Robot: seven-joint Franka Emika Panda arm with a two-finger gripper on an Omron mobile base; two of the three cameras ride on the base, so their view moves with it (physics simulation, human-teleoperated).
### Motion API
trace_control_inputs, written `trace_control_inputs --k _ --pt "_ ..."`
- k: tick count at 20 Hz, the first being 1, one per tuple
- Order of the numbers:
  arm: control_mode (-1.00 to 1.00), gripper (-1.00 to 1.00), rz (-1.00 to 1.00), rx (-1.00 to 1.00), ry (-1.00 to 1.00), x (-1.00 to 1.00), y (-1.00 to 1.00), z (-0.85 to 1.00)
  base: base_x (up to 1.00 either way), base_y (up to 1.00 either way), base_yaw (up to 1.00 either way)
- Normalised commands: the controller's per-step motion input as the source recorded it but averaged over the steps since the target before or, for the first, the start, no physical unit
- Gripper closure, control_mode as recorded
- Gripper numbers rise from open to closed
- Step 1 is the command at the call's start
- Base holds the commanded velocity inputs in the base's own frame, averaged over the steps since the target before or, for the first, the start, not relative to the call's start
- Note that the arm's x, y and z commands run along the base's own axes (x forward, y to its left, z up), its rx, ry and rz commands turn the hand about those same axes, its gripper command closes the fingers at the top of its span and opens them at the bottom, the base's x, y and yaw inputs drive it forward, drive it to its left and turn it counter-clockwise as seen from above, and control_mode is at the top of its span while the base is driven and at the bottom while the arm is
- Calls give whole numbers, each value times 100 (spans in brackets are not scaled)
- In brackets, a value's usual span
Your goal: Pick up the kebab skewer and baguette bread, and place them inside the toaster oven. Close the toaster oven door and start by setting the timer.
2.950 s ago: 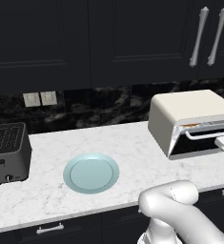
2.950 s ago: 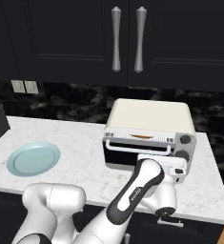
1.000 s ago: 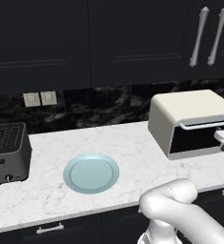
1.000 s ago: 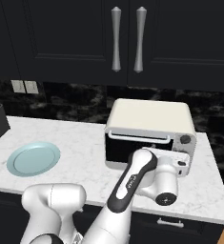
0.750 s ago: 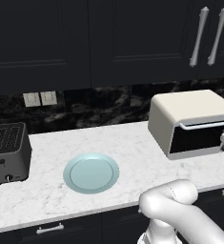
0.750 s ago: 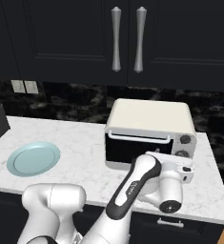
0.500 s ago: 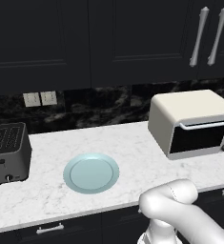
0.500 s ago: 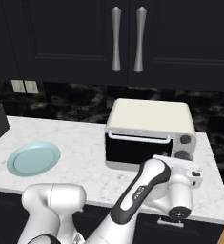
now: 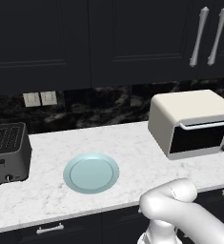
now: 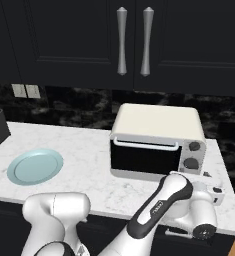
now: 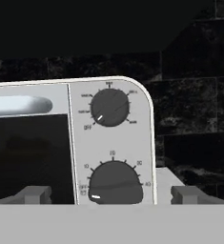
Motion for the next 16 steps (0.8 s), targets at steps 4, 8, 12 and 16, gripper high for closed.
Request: trace_control_inputs --k 4,8,12,16 --pt "-100 -100 1 0 11 0 0 -16 0 0 0" --pt "-100 -100 0 0 8 2 0 -1 0 0 0" --pt "-100 -100 0 0 6 28 12 0 0 0 0" --pt "-100 -100 0 0 1 37 12 0 0 0 0"
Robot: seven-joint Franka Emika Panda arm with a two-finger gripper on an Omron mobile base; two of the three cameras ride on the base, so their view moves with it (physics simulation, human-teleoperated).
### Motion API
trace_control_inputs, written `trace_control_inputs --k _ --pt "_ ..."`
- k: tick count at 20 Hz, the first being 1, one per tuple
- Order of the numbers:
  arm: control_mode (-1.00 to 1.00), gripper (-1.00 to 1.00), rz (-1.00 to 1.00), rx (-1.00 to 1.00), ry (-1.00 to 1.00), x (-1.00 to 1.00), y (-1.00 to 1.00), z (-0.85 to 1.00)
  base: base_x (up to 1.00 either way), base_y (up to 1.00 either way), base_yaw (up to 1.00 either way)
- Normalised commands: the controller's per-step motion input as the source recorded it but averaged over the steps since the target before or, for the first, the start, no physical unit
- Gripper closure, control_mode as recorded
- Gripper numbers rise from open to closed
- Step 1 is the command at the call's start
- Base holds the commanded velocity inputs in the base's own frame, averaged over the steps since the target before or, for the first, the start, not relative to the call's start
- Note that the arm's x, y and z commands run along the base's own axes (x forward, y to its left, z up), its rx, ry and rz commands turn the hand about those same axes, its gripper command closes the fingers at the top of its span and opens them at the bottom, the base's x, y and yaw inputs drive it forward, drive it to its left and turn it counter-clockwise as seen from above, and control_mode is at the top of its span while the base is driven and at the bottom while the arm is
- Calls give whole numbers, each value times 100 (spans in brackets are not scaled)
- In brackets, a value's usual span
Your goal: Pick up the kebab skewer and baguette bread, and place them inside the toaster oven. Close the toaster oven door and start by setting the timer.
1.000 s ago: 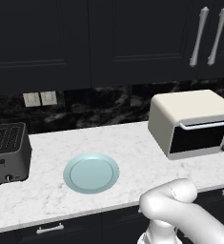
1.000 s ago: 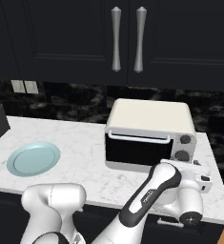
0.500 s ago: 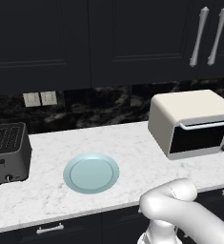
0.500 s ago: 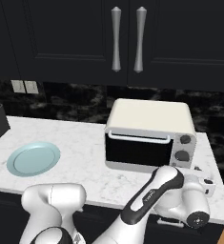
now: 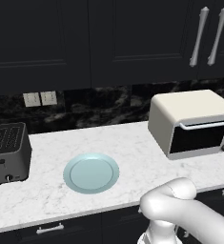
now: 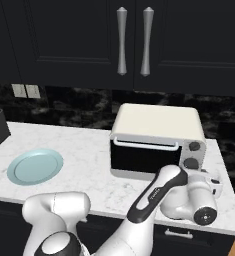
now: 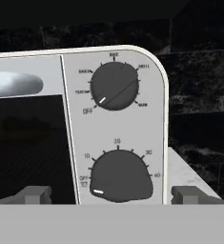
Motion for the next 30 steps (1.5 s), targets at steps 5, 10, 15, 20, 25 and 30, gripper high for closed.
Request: trace_control_inputs --k 5,10,15,20,25,30 --pt "-100 -100 0 0 0 21 1 -3 0 0 0" --pt "-100 -100 0 0 0 17 0 -15 0 0 0" --pt "-100 -100 0 0 0 15 0 -22 0 0 0" --pt "-100 -100 0 0 0 17 0 -5 0 0 0" --pt "-100 -100 0 0 0 16 0 0 0 0 0" --pt "-100 -100 0 0 0 5 0 0 0 0 0"
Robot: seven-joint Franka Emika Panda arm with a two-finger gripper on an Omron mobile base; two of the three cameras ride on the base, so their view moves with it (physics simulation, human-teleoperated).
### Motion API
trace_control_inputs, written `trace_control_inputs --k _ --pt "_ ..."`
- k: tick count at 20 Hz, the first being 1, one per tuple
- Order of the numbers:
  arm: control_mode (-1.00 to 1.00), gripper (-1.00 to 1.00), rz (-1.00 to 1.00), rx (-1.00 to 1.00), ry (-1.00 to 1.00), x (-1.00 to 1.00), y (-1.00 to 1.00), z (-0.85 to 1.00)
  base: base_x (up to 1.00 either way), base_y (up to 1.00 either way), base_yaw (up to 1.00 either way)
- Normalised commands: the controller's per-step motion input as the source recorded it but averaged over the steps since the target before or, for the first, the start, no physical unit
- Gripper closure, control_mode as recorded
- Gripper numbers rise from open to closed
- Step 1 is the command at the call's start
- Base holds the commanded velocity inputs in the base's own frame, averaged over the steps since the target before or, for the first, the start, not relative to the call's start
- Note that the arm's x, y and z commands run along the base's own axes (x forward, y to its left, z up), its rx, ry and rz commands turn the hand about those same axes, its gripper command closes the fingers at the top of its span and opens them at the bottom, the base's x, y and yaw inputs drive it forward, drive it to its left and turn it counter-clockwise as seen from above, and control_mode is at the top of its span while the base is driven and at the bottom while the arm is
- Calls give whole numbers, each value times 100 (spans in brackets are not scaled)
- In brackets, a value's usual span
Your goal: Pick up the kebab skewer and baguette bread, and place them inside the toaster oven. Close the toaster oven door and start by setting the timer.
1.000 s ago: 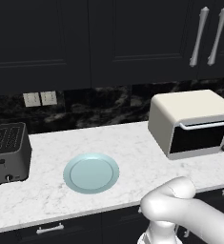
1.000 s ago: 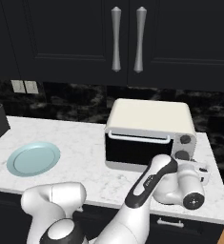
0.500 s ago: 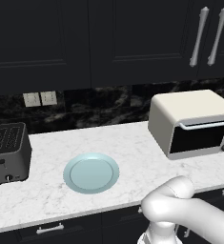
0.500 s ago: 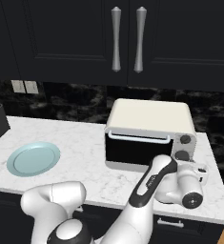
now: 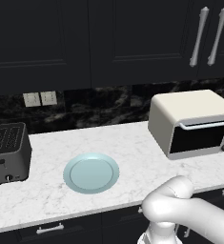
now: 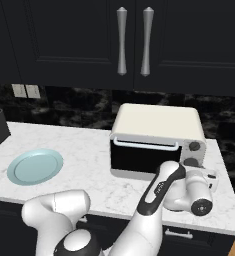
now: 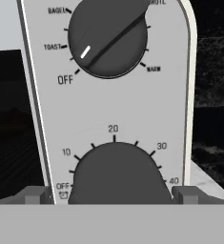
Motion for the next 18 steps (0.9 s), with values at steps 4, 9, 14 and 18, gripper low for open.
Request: trace_control_inputs --k 4,9,14,18 --pt "-100 -100 0 0 0 0 0 0 0 0 0" --pt "-100 -100 0 0 0 0 0 0 0 0 0" --pt "-100 100 0 0 0 0 0 0 0 0 0" --pt "-100 100 0 0 0 0 0 0 0 0 0"
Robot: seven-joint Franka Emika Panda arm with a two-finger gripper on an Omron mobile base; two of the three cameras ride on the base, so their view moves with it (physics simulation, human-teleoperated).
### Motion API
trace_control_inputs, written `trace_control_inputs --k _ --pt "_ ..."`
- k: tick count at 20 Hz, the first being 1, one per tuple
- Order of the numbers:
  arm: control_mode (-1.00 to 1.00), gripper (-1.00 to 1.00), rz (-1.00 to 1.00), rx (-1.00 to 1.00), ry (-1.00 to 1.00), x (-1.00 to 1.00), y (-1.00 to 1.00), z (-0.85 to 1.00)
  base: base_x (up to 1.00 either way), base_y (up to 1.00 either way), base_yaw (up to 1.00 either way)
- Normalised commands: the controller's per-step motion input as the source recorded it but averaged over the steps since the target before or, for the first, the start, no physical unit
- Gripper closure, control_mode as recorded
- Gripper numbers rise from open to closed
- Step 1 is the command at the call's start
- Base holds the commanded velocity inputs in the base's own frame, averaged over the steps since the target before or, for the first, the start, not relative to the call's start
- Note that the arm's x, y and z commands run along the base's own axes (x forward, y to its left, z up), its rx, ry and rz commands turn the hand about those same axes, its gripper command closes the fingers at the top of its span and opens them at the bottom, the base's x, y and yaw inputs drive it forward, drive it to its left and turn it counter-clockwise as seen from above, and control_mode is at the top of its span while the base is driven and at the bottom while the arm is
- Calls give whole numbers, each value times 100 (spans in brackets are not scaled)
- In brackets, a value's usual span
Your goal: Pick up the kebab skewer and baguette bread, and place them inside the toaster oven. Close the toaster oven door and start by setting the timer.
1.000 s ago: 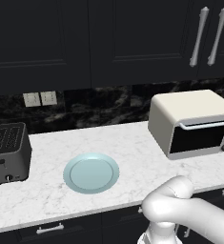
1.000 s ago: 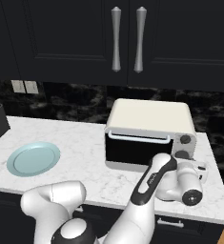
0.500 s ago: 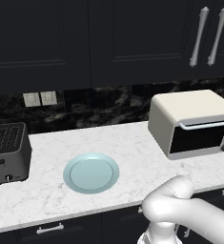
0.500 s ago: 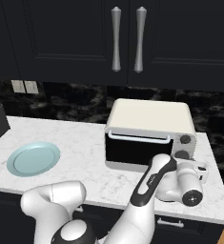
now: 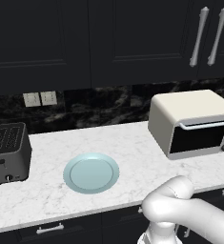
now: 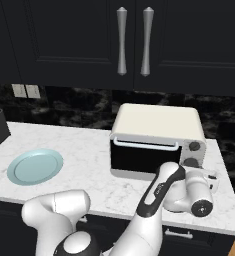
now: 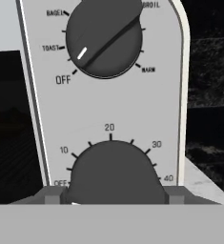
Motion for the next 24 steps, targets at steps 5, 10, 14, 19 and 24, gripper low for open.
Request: trace_control_inputs --k 5,10,14,19,24 --pt "-100 100 0 0 0 0 0 0 0 0 0" --pt "-100 100 0 0 0 0 0 0 0 0 0" --pt "-100 100 0 3 0 0 -2 0 0 0 0" --pt "-100 100 0 7 0 0 -1 -1 0 0 0" --pt "-100 100 0 8 -2 0 0 -7 0 0 0"
